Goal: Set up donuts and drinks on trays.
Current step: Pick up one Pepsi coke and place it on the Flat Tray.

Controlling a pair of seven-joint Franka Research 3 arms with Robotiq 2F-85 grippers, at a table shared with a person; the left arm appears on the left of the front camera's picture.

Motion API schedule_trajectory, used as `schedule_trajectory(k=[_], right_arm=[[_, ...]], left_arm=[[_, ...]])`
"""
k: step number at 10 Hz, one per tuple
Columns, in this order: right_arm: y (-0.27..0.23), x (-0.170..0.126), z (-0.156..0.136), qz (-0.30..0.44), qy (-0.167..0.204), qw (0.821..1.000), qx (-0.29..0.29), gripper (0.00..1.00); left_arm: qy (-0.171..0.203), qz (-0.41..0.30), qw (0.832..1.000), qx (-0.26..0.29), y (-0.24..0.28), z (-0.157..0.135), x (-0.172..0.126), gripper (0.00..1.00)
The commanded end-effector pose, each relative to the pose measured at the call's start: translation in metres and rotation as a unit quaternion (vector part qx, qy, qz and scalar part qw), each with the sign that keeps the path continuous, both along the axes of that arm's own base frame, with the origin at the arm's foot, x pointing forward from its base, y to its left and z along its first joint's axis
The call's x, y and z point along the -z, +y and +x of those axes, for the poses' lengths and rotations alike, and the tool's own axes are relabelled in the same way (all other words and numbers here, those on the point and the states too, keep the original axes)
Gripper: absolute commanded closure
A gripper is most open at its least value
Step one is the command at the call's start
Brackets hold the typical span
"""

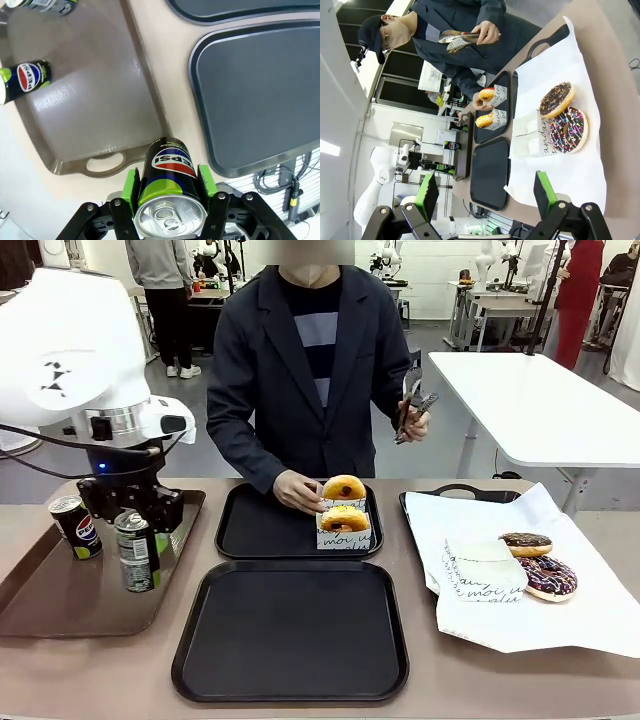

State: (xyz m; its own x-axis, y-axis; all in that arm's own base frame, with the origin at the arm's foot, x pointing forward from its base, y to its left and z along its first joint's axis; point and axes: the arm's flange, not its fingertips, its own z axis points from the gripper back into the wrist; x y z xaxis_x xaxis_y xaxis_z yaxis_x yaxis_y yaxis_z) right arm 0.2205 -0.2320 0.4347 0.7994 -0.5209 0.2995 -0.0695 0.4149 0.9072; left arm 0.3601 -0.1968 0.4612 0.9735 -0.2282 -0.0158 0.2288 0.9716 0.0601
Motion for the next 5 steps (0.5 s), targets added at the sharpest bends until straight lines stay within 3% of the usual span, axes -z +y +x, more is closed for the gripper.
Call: schedule_trajectory(k=[1, 5], right_arm=[[-0.0011, -0.0005, 0.0029, 0.008, -0.016, 1.000, 0.003, 0.00], [-0.0011, -0.0005, 0.0029, 0.008, -0.016, 1.000, 0.003, 0.00]], left_arm=[[0.000, -0.007, 1.000, -0.021, -0.0106, 0.0055, -0.0018, 0.42], [0.008, 0.000, 1.000, -0.010, -0.0066, 0.0052, 0.0055, 0.42]])
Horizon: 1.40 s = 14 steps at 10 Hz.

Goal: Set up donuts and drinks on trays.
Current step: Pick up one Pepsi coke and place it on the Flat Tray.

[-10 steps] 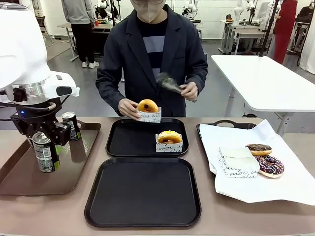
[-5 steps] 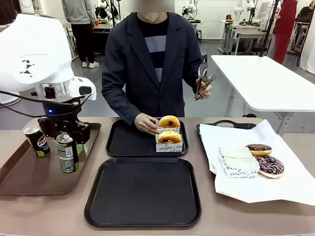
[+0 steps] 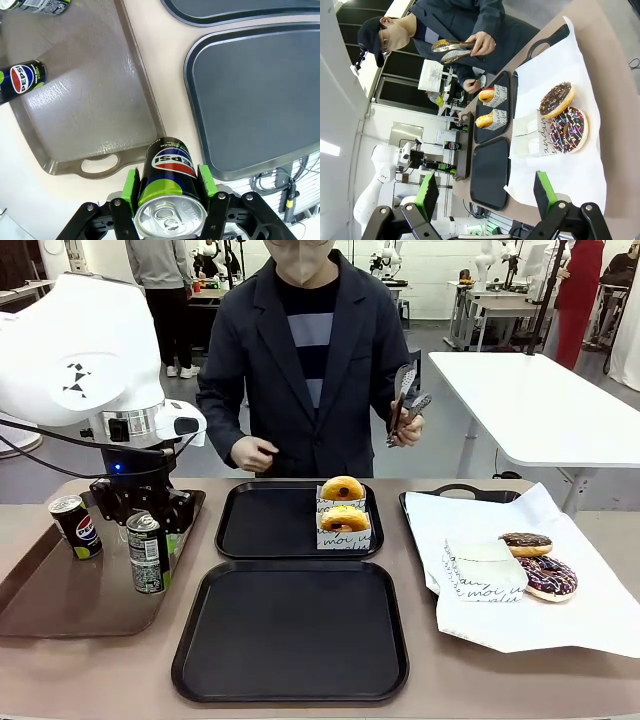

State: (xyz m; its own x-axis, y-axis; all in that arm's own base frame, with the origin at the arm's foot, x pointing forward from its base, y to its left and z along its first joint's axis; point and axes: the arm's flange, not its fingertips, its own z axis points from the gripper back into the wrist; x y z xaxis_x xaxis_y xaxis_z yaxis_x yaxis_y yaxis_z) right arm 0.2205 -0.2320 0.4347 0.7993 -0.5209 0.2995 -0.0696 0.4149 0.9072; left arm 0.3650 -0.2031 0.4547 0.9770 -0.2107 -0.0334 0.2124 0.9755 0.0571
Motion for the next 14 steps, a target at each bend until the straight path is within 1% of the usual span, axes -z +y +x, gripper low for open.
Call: schedule_trajectory(k=[1, 3, 4, 6, 8, 9, 11, 12, 13, 14], right_arm=[[-0.001, 0.000, 0.003, 0.008, -0.016, 1.000, 0.003, 0.00], [-0.001, 0.000, 0.003, 0.008, -0.016, 1.000, 0.003, 0.00], [-0.001, 0.000, 0.003, 0.008, -0.016, 1.000, 0.003, 0.00], [-0.001, 0.000, 0.003, 0.008, -0.016, 1.000, 0.003, 0.00], [-0.001, 0.000, 0.003, 0.008, -0.016, 1.000, 0.003, 0.00], [-0.001, 0.000, 0.003, 0.008, -0.016, 1.000, 0.003, 0.00], [-0.001, 0.000, 0.003, 0.008, -0.016, 1.000, 0.003, 0.00], [-0.001, 0.000, 0.003, 0.008, -0.016, 1.000, 0.003, 0.00], [-0.001, 0.000, 0.003, 0.008, -0.016, 1.000, 0.003, 0.00], [-0.001, 0.000, 0.003, 0.008, -0.016, 1.000, 0.003, 0.00]], left_arm=[[-0.006, -0.010, 1.000, -0.005, -0.005, 0.002, -0.003, 0.42], [-0.012, -0.019, 1.000, -0.005, -0.023, 0.012, -0.007, 0.42], [-0.007, -0.022, 1.000, -0.003, -0.035, 0.022, -0.005, 0.42], [0.011, -0.031, 0.999, -0.007, -0.063, 0.052, 0.005, 0.42], [0.013, -0.047, 0.999, -0.009, -0.088, 0.084, 0.023, 0.42], [0.009, -0.049, 0.999, -0.011, -0.099, 0.103, 0.032, 0.42], [-0.003, -0.056, 0.998, -0.015, -0.112, 0.130, 0.049, 0.42], [-0.015, -0.051, 0.999, -0.011, -0.120, 0.144, 0.051, 0.42], [-0.027, -0.051, 0.998, -0.014, -0.125, 0.152, 0.049, 0.42], [-0.032, -0.052, 0.998, -0.012, -0.132, 0.159, 0.047, 0.42]])
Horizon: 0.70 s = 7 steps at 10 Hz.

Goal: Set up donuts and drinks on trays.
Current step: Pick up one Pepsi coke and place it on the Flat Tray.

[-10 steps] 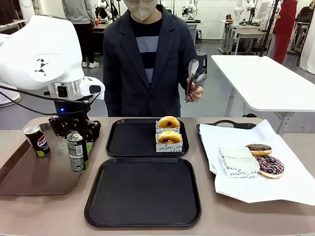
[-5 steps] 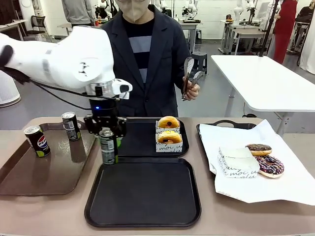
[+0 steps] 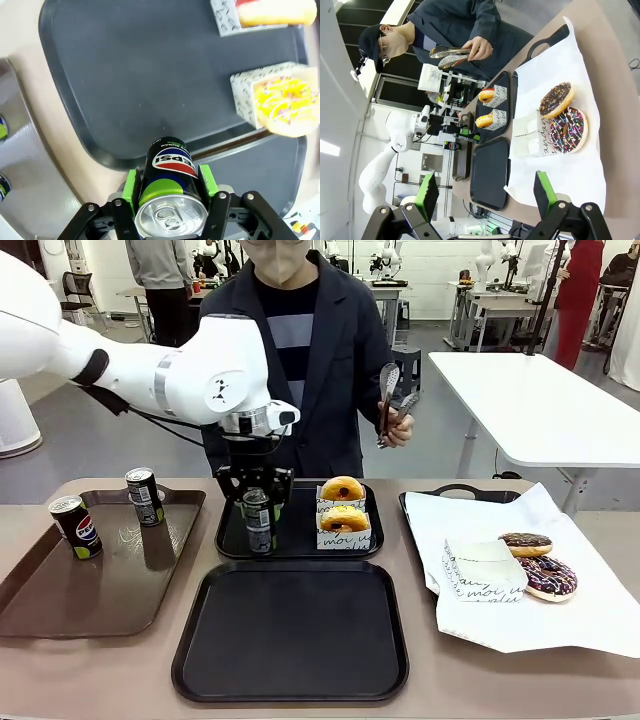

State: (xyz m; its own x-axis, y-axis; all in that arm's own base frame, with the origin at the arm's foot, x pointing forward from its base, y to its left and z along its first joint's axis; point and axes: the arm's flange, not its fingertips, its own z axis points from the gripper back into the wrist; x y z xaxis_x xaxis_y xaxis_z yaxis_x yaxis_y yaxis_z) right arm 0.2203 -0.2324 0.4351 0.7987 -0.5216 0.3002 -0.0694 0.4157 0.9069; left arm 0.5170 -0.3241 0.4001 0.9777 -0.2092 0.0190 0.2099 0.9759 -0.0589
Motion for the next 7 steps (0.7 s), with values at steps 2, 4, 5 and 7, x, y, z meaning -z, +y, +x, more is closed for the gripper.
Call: schedule_trajectory(k=[2, 4, 5, 7], right_arm=[[-0.001, 0.000, 0.003, 0.008, -0.016, 1.000, 0.002, 0.00], [-0.001, 0.000, 0.003, 0.008, -0.016, 1.000, 0.002, 0.00], [-0.001, 0.000, 0.003, 0.008, -0.016, 1.000, 0.002, 0.00], [-0.001, 0.000, 0.003, 0.008, -0.016, 1.000, 0.002, 0.00]], left_arm=[[-0.027, 0.018, 0.999, -0.011, -0.020, 0.016, -0.005, 0.42], [-0.039, 0.025, 0.999, 0.009, -0.024, 0.018, 0.010, 0.42], [-0.045, 0.024, 0.999, 0.017, -0.022, 0.013, 0.017, 0.42], [-0.062, 0.032, 0.997, 0.038, -0.024, 0.007, 0.023, 0.42]])
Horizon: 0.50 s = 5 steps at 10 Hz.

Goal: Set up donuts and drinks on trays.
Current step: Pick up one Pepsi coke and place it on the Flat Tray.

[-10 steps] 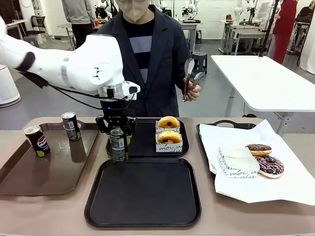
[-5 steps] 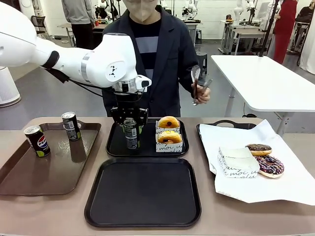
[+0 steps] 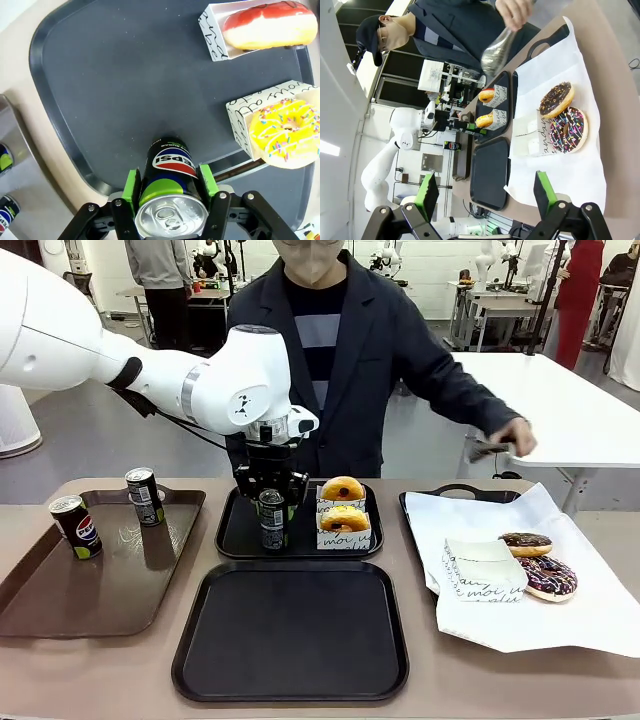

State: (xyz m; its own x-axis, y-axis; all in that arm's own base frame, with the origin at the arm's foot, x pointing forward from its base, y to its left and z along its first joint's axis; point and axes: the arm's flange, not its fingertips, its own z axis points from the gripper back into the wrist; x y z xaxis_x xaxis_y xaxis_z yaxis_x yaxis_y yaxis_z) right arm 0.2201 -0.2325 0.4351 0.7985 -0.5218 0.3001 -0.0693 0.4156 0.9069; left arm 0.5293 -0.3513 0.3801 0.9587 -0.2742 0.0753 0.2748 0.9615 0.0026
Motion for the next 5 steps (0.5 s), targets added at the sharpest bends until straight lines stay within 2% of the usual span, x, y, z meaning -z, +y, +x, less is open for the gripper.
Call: schedule_trajectory(k=[1, 2, 4, 5], right_arm=[[-0.001, 0.000, 0.003, 0.008, -0.016, 1.000, 0.002, 0.00], [-0.001, 0.000, 0.003, 0.008, -0.016, 1.000, 0.002, 0.00], [-0.001, 0.000, 0.003, 0.008, -0.016, 1.000, 0.002, 0.00], [-0.001, 0.000, 0.003, 0.008, -0.016, 1.000, 0.002, 0.00]], left_arm=[[-0.034, 0.009, 0.999, 0.022, 0.004, -0.011, 0.004, 0.42], [-0.032, 0.009, 0.999, 0.022, 0.003, -0.012, 0.002, 0.00], [-0.038, 0.009, 0.999, 0.022, 0.003, -0.018, -0.006, 0.00], [-0.038, 0.013, 0.999, 0.014, 0.004, -0.021, -0.014, 0.19]])
